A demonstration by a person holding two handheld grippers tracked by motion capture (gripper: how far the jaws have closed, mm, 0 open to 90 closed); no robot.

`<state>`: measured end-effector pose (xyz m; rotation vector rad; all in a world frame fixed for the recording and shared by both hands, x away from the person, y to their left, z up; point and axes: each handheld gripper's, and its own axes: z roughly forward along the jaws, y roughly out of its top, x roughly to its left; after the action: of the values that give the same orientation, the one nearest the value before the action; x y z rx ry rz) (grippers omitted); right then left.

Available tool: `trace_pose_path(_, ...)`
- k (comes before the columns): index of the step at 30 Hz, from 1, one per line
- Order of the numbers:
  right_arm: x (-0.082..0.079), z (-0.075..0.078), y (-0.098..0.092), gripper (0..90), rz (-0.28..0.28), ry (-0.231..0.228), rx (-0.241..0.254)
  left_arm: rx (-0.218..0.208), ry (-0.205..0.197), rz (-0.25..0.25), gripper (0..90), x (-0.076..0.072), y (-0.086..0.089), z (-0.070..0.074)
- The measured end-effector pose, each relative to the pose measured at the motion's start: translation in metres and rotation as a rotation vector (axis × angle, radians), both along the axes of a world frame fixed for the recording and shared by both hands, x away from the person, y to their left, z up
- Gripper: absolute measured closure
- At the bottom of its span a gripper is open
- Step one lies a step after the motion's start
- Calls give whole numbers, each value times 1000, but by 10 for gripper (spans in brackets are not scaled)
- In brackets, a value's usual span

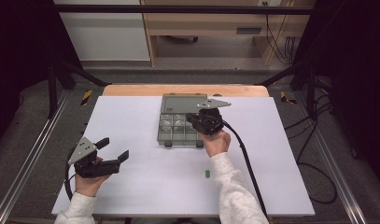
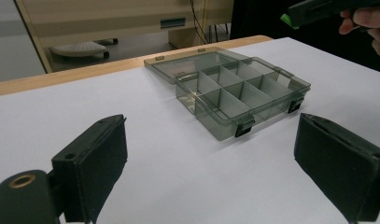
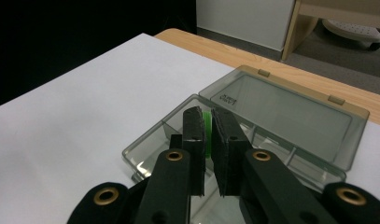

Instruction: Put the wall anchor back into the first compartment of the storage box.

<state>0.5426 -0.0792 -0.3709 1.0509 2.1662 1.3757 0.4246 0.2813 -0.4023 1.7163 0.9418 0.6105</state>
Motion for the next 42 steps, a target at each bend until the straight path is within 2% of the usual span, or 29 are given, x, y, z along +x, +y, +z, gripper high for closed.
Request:
trace_pose_path(14,28,-1,28,844,-37,18,-27,-1,-1,0,94,0,0,1)
trace_pose_path(22,40,-4,46,843,-31,14,-2,-7,-5,-1,95,-1,1,1)
trace_pose_path(27,47,-9,58,843,-27,4,5,-8,-5,0,95,0,2,2)
trace_pose_path(30,50,-14,65,843,-27,26,2,-10,-5,-2,95,-1,2,2)
trace_pose_path(42,63,-27,85,843,-28,49,-17,-14,-9,-4,95,-1,2,3)
